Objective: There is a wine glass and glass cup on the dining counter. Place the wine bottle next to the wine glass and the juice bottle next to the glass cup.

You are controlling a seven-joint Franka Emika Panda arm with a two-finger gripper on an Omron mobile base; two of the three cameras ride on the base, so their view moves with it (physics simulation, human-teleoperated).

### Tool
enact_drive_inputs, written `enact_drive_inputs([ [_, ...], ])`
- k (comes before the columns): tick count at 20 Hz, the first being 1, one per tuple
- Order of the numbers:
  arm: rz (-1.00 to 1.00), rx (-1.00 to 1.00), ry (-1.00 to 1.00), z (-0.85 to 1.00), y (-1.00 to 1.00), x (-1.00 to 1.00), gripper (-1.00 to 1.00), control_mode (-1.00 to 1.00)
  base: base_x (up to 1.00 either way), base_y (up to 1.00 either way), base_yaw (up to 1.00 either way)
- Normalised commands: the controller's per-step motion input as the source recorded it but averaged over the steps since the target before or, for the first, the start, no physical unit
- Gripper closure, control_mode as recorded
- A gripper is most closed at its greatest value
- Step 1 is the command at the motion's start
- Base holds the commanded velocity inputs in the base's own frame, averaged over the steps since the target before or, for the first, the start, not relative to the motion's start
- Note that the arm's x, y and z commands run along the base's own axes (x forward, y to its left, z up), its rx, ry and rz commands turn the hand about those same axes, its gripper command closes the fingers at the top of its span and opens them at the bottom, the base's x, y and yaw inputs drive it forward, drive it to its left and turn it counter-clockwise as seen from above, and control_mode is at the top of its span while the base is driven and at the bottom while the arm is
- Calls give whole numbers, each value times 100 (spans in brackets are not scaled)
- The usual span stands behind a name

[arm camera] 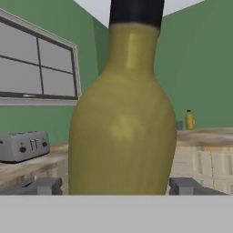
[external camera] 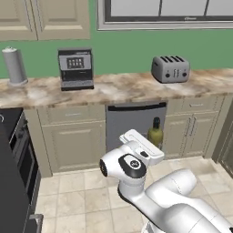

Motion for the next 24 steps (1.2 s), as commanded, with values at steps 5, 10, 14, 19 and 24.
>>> enact_drive_inputs([
  [5, 0, 0, 0, 0, 0, 0, 100, 100, -79, -6, 0],
  [10, 0, 0, 0, 0, 0, 0, 100, 100, -79, -5, 0],
  [14, 0, 0, 0, 0, 0, 0, 100, 100, -78, -4, 0],
  [19, 0, 0, 0, 0, 0, 0, 100, 100, -79, -4, 0],
  [24, 0, 0, 0, 0, 0, 0, 100, 100, -79, -5, 0],
])
